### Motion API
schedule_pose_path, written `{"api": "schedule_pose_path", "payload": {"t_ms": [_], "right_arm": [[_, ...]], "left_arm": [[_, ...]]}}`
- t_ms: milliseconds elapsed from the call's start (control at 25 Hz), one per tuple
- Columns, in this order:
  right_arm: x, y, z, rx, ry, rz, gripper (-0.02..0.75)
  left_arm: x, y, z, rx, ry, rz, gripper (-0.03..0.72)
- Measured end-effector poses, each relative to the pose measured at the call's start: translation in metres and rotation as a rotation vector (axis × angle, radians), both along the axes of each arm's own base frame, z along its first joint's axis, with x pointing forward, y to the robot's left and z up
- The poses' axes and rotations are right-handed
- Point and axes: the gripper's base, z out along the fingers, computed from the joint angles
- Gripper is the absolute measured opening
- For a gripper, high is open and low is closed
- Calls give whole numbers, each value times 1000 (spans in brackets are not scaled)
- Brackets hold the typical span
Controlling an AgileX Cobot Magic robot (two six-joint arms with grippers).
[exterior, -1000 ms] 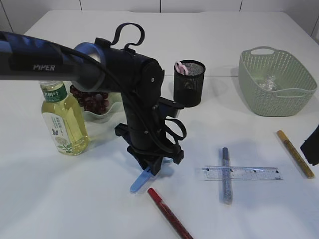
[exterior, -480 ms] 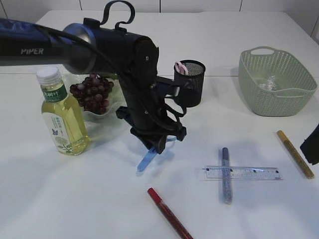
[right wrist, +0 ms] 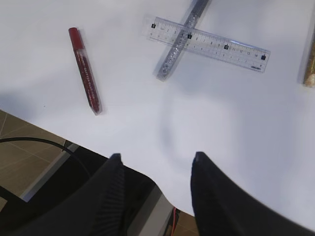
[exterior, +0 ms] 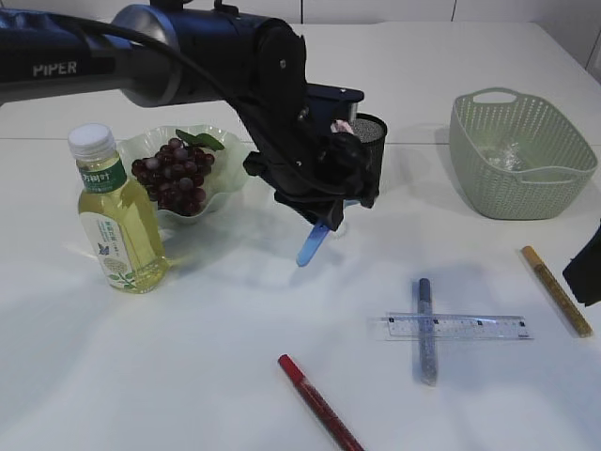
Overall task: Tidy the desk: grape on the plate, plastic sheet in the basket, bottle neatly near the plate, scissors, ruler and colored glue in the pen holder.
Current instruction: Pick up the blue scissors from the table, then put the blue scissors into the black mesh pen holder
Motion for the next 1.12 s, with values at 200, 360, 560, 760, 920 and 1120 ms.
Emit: {"api": "schedule_pose_path", "payload": {"t_ms": [200, 360, 560, 760, 920, 1120], "right_arm": [[1, -1, 0, -6, -9, -1, 363], [1, -1, 0, -16, -13, -1, 363], [2, -2, 0, -24, -24, -3, 363], [3, -3, 0, -34, -32, -3, 363], [3, -4, 0, -41, -37, -4, 363], [4, -5, 0, -56, -47, -4, 363]], "left_arm": [[7, -5, 9, -59, -78, 6, 166], [11, -8, 15, -89, -117, 9, 166], [16, -11, 21, -133, -174, 14, 166], [23, -16, 27, -196, -264, 21, 166], [30, -19, 35, -255, -381, 19, 166], [39, -24, 49, -338, -561, 3, 166]]}}
